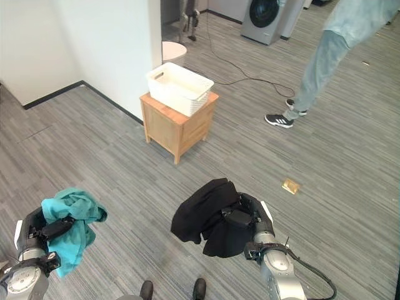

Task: Pick up bed clothes into laundry basket.

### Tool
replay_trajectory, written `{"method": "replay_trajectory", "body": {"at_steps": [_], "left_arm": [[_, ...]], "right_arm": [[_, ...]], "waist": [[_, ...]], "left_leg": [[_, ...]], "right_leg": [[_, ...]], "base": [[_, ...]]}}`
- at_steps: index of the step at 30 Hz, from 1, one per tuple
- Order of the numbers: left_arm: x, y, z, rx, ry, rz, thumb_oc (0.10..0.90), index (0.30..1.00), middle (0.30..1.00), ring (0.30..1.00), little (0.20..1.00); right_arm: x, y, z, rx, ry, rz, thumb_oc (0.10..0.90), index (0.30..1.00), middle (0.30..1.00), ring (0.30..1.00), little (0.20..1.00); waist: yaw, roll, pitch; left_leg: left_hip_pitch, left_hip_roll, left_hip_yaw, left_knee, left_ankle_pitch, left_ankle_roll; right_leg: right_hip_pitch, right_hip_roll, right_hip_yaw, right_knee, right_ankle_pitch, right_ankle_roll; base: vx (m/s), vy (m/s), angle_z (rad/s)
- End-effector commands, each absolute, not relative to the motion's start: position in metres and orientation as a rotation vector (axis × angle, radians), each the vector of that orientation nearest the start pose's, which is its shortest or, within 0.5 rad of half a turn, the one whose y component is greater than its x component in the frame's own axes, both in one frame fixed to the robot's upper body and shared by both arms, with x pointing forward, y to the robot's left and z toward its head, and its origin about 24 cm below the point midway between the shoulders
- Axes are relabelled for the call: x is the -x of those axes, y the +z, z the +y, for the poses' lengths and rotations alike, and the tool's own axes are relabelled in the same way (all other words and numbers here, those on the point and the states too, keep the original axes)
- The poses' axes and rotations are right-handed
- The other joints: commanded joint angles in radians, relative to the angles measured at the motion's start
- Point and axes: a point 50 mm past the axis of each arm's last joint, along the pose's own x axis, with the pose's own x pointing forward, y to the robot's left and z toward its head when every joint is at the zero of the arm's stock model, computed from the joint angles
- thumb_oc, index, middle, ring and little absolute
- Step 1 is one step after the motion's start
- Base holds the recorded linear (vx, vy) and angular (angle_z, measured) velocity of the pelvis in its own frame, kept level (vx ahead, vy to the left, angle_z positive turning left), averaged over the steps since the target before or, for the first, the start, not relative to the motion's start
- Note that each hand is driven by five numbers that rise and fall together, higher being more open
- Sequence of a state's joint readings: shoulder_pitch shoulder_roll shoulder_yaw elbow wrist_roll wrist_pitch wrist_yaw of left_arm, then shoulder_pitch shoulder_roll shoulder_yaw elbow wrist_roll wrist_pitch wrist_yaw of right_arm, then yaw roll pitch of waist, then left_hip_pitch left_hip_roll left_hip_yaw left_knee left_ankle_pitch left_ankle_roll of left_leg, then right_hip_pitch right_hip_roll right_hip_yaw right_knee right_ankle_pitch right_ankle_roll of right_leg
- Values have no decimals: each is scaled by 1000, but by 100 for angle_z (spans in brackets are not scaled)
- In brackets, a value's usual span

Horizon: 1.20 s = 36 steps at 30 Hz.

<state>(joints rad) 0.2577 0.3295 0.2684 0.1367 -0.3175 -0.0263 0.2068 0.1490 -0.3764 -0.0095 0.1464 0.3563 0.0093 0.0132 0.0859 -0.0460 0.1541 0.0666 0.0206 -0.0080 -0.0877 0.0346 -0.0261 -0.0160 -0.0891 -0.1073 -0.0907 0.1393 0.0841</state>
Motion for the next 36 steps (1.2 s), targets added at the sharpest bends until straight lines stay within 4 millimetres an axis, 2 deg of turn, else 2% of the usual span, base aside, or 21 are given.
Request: {"method": "replay_trajectory", "body": {"at_steps": [1, 5, 7, 8, 9, 10, 11, 13, 15, 16, 18, 20, 22, 23, 25, 26, 27, 31, 33, 35, 36], "left_arm": [[-198, 58, 311, -112, 526, -68, 400, 300, 300, 300, 300], [-199, 61, 315, -112, 562, -85, 400, 300, 300, 300, 300], [-200, 64, 318, -126, 576, -95, 400, 300, 300, 300, 300], [-201, 65, 320, -139, 589, -95, 400, 300, 300, 300, 300], [-202, 66, 320, -138, 590, -98, 400, 300, 300, 300, 300], [-202, 71, 323, -153, 604, -117, 400, 300, 300, 300, 300], [-202, 72, 325, -169, 608, -117, 400, 300, 300, 300, 300], [-202, 78, 330, -195, 626, -138, 400, 300, 300, 300, 300], [-199, 81, 332, -188, 637, -154, 400, 300, 300, 300, 300], [-195, 86, 341, -181, 680, -176, 400, 300, 300, 300, 300], [-198, 92, 346, -187, 700, -193, 400, 300, 300, 300, 300], [-199, 94, 349, -198, 708, -201, 400, 300, 300, 300, 300], [-193, 100, 359, -231, 768, -214, 400, 300, 300, 300, 300], [-187, 98, 365, -243, 797, -205, 400, 300, 300, 300, 300], [-182, 93, 367, -231, 820, -182, 400, 300, 300, 300, 300], [-182, 93, 368, -231, 821, -182, 400, 300, 300, 300, 300], [-180, 89, 368, -190, 827, -176, 400, 300, 300, 300, 300], [-192, 92, 362, -174, 772, -184, 400, 300, 300, 300, 300], [-197, 87, 356, -145, 748, -178, 400, 300, 300, 300, 300], [-196, 86, 357, -151, 745, -175, 400, 300, 300, 300, 300], [-194, 84, 355, -166, 736, -170, 400, 300, 300, 300, 300]], "right_arm": [[-239, 59, -251, 71, -97, -49, 400, 300, 300, 300, 300], [-242, 62, -250, 83, -94, -62, 400, 300, 300, 300, 300], [-244, 63, -248, 83, -85, -74, 400, 300, 300, 300, 300], [-246, 66, -245, 89, -76, -88, 400, 300, 300, 300, 300], [-246, 67, -244, 90, -76, -91, 400, 300, 300, 300, 300], [-247, 68, -242, 87, -76, -103, 400, 300, 300, 300, 300], [-248, 68, -242, 93, -81, -105, 400, 300, 300, 300, 300], [-247, 67, -243, 90, -84, -105, 400, 300, 300, 300, 300], [-245, 65, -244, 86, -86, -94, 400, 300, 300, 300, 300], [-239, 61, -254, 74, -128, -73, 400, 300, 300, 300, 300], [-233, 61, -261, 85, -156, -68, 400, 300, 300, 300, 300], [-230, 61, -266, 100, -172, -61, 400, 300, 300, 300, 300], [-225, 64, -277, 135, -195, -59, 400, 300, 300, 300, 300], [-227, 65, -277, 132, -190, -62, 400, 300, 300, 300, 300], [-232, 69, -280, 141, -191, -69, 400, 300, 300, 300, 300], [-232, 69, -280, 141, -191, -69, 400, 300, 300, 300, 300], [-235, 78, -283, 129, -195, -113, 400, 300, 300, 300, 300], [-242, 91, -294, 147, -248, -147, 400, 300, 300, 300, 300], [-246, 97, -296, 169, -237, -158, 400, 300, 300, 300, 300], [-247, 100, -297, 176, -232, -166, 400, 300, 300, 300, 300], [-250, 99, -296, 192, -229, -161, 400, 300, 300, 300, 300]], "waist": [[-13, 2, -52], [-9, 9, -42], [-15, 22, -23], [-22, 31, -9], [-19, 28, -11], [-35, 60, 14], [-42, 70, 25], [-59, 78, 25], [-79, 82, 22], [-124, 77, 19], [-146, 71, 20], [-155, 77, 15], [-160, 62, -7], [-160, 68, -20], [-157, 65, -25], [-159, 66, -28], [-136, 35, -6], [-95, 2, 38], [-58, -7, 47], [-46, -5, 40], [-21, 2, 20]], "left_leg": [[-32, -46, 22, 46, -47, 22], [-38, -45, 26, 91, -85, 38], [-22, -51, 21, 102, -108, 61], [-9, -57, 11, 111, -121, 80], [-19, -60, 16, 113, -115, 81], [13, -45, -8, 127, -133, 98], [27, -38, -20, 140, -131, 97], [88, -22, -42, 166, -150, 71], [117, -7, -67, 157, -159, 56], [173, 22, -121, 161, -187, 8], [193, 55, -169, 151, -183, -29], [219, 79, -185, 146, -196, -38], [256, 137, -212, 167, -149, -70], [262, 186, -217, 209, -59, -90], [193, 227, -204, 343, 130, -78], [192, 228, -204, 343, 128, -76], [26, 229, -147, 557, 195, -19], [-145, 153, -126, 684, 122, 2], [-257, 23, -84, 622, 17, -12], [-267, -13, -57, 518, 6, -7], [-256, -77, -53, 352, -7, 6]], "right_leg": [[73, -29, -47, 71, -133, 41], [45, -45, -56, 188, -159, 50], [-47, -65, -39, 405, -122, 70], [-108, -75, -14, 544, -52, 81], [-122, -77, -8, 550, -48, 81], [-204, -71, 19, 702, 1, 78], [-259, -59, 36, 753, -16, 74], [-349, -93, 36, 695, -68, 60], [-357, -99, 37, 629, -59, 60], [-364, -86, 105, 345, -41, 80], [-358, -111, 144, 175, 14, 105], [-360, -135, 137, 137, 34, 121], [-366, -143, 103, 186, 55, 132], [-368, -111, 97, 241, 38, 126], [-348, -63, 105, 310, -10, 92], [-347, -63, 103, 309, -15, 94], [-244, -20, 106, 274, -55, 33], [-138, 6, 105, 212, -78, -15], [-52, 29, 92, 171, -102, -27], [-35, 40, 87, 158, -105, -25], [-8, 71, 79, 139, -116, -22]], "base": [[62, 0, -15], [44, 33, -3], [50, 110, -4], [17, 100, -17], [116, 133, -29], [153, 80, -30], [287, 60, -15], [414, -121, 12], [440, -225, 26], [501, -349, 54], [530, -406, 106], [404, -336, 89], [506, -564, 71], [417, -488, 67], [351, -396, 68], [457, -673, 41], [442, -719, 19], [362, -499, 2], [508, -334, 10], [369, -171, 9], [428, -156, -14]]}}
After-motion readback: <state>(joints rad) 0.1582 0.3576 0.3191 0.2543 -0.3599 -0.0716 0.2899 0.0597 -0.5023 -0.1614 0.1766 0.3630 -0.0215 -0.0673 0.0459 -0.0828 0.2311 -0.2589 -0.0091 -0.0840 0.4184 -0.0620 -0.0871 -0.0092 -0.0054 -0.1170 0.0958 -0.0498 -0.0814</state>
